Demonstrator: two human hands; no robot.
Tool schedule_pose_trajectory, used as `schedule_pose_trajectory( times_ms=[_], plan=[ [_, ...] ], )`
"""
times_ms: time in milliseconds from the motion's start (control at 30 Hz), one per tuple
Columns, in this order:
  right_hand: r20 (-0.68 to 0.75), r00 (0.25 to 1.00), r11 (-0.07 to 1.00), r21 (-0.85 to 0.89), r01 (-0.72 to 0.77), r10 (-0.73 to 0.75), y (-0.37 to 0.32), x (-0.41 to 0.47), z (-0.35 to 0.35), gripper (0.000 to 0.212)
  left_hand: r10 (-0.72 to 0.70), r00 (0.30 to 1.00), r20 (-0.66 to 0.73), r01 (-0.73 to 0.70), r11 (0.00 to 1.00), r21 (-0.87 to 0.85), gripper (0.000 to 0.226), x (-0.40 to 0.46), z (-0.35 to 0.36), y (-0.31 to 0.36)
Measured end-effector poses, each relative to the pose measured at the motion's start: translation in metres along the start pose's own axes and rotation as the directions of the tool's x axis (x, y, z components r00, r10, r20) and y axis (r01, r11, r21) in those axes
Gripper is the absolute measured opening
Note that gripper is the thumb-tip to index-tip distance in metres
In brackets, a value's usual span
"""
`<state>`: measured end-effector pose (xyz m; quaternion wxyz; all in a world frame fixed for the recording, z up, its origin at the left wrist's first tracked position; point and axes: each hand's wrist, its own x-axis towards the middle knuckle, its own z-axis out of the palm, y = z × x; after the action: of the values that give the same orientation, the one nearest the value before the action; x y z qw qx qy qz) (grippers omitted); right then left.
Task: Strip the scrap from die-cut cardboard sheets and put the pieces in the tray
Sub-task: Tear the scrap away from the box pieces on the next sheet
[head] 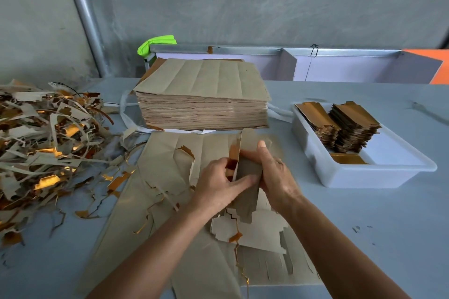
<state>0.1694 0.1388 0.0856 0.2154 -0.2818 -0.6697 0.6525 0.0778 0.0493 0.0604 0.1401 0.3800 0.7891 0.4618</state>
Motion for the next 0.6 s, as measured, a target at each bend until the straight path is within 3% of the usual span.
schedule_pose_trajectory(
  times_ms=[100, 167, 267, 367, 433, 533, 600],
  plan=[
    [-0.072, 0.997, 0.991, -0.133, 0.027, -0.037, 0.002, 0.004, 0.001, 0.031, -0.079, 0.988, -0.13, 0.077, 0.997, -0.023, 0.021, 0.004, -0.006, -0.01],
    [-0.226, 0.97, 0.984, -0.171, 0.05, -0.089, 0.003, 0.013, -0.007, 0.028, -0.192, 0.968, -0.163, 0.156, 0.965, -0.212, 0.014, 0.009, -0.019, -0.017],
    [-0.367, 0.899, 0.939, -0.324, 0.119, -0.24, -0.002, 0.024, -0.029, 0.037, -0.326, 0.942, -0.081, 0.233, 0.808, -0.54, 0.008, 0.013, -0.042, -0.024],
    [-0.353, 0.878, 0.892, -0.424, 0.158, -0.323, -0.006, 0.033, -0.037, 0.032, -0.302, 0.952, 0.041, 0.248, 0.689, -0.681, 0.012, 0.012, -0.051, -0.022],
    [-0.275, 0.927, 0.934, -0.318, 0.161, -0.253, -0.005, 0.035, -0.028, 0.021, -0.273, 0.956, 0.109, 0.263, 0.628, -0.733, 0.011, 0.011, -0.046, -0.017],
    [-0.061, 0.993, 0.995, -0.025, 0.098, -0.099, -0.005, 0.029, -0.011, 0.033, -0.24, 0.96, 0.145, 0.265, 0.605, -0.751, 0.01, 0.011, -0.031, -0.007],
    [0.052, 0.996, 0.988, 0.142, 0.067, -0.075, -0.003, 0.025, -0.005, 0.03, -0.231, 0.963, 0.138, 0.253, 0.603, -0.757, 0.013, 0.01, -0.021, -0.003]
  ],
)
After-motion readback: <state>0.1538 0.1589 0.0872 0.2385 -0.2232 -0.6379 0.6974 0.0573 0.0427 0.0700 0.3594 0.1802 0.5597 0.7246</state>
